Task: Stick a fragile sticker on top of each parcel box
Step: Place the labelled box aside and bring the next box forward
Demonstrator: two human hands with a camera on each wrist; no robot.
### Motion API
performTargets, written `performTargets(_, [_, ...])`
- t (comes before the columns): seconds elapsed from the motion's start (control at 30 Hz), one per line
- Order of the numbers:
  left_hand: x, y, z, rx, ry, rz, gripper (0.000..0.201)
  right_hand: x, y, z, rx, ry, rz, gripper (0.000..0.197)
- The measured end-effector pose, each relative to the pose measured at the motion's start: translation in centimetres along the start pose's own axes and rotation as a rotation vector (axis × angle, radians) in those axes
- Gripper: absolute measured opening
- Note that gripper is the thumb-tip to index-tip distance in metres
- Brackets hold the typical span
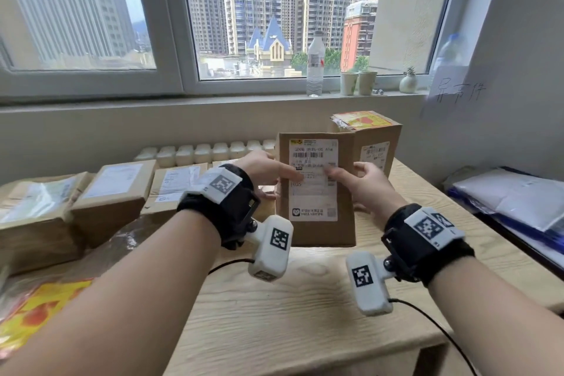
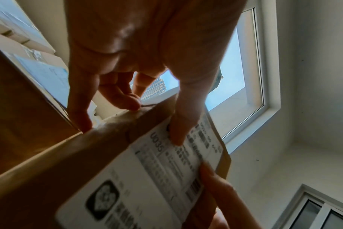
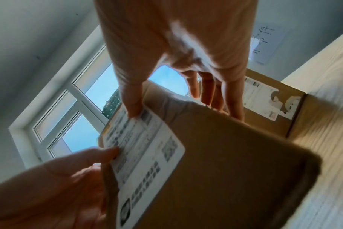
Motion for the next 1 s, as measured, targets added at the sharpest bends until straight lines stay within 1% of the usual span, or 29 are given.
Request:
performTargets(0.07, [-0.1, -1.2, -0.6, 0.008, -0.022, -0.033, 0.037, 0.7, -1.1, -0.8, -0.048, 0.008, -0.064, 0.125])
performTargets(0.1, [-0.3, -1.7, -0.9, 0.015, -0.033, -0.043, 0.038, 1.1, -1.5, -1.2, -0.066, -0.003, -0.096, 0.131])
performTargets(0.13, [-0.6, -2.2, -1.2, 0.023, -0.041, -0.047, 0.039, 1.7, -1.9, -1.5, -0.086, -0.021, -0.132, 0.129])
performTargets(0.17, [-1.0, -2.7, -1.6, 0.031, -0.039, -0.049, 0.04, 2.4, -2.3, -1.9, -0.102, -0.038, -0.169, 0.12])
performTargets(0.23, [-1.9, -3.7, -2.4, 0.05, -0.022, -0.043, 0.042, 3.8, -2.9, -2.1, -0.103, -0.056, -0.232, 0.095])
performTargets(0.27, [-2.3, -4.2, -2.9, 0.056, -0.024, -0.032, 0.046, 4.5, -3.1, -2.1, -0.097, -0.055, -0.251, 0.084])
performTargets(0.3, [-2.7, -4.6, -3.4, 0.06, -0.031, -0.014, 0.05, 5.1, -3.2, -2.0, -0.09, -0.044, -0.263, 0.078])
performTargets(0.43, [-4.0, -5.6, -5.6, 0.064, -0.03, 0.049, 0.067, 7.5, -3.0, -1.8, -0.095, -0.007, -0.27, 0.07])
performTargets(0.5, [-4.4, -5.9, -6.3, 0.058, -0.002, 0.06, 0.074, 8.4, -2.7, -1.5, -0.098, -0.032, -0.275, 0.07])
performTargets(0.63, [-4.5, -6.4, -6.8, 0.037, 0.017, 0.071, 0.079, 9.2, -2.4, -0.5, -0.075, -0.044, -0.271, 0.075])
performTargets(0.77, [-4.3, -6.1, -7.2, 0.022, 0.016, 0.058, 0.093, 9.4, -2.6, -0.3, -0.087, -0.057, -0.266, 0.077])
performTargets(0.83, [-4.3, -6.0, -7.6, 0.015, 0.029, 0.046, 0.095, 9.5, -2.8, -0.2, -0.09, -0.048, -0.267, 0.078])
performTargets(0.9, [-4.3, -5.9, -7.9, 0.019, 0.054, 0.063, 0.093, 9.7, -2.9, -0.2, -0.092, -0.032, -0.269, 0.08])
performTargets(0.97, [-4.4, -6.1, -8.1, 0.015, 0.05, 0.074, 0.091, 9.8, -3.0, -0.6, -0.106, -0.021, -0.27, 0.086])
performTargets(1.0, [-4.3, -6.1, -8.2, 0.013, 0.04, 0.065, 0.092, 9.9, -3.2, -1.0, -0.123, -0.019, -0.27, 0.092])
Point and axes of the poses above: each hand's wrist, its own y-axis towards the middle knuckle, its own x-axis out of the palm, z = x × y, the point moved 9 cm from there along y, towards the middle knuckle, and after that the axes turned 10 degrees about -z, right-handed, at the moved point
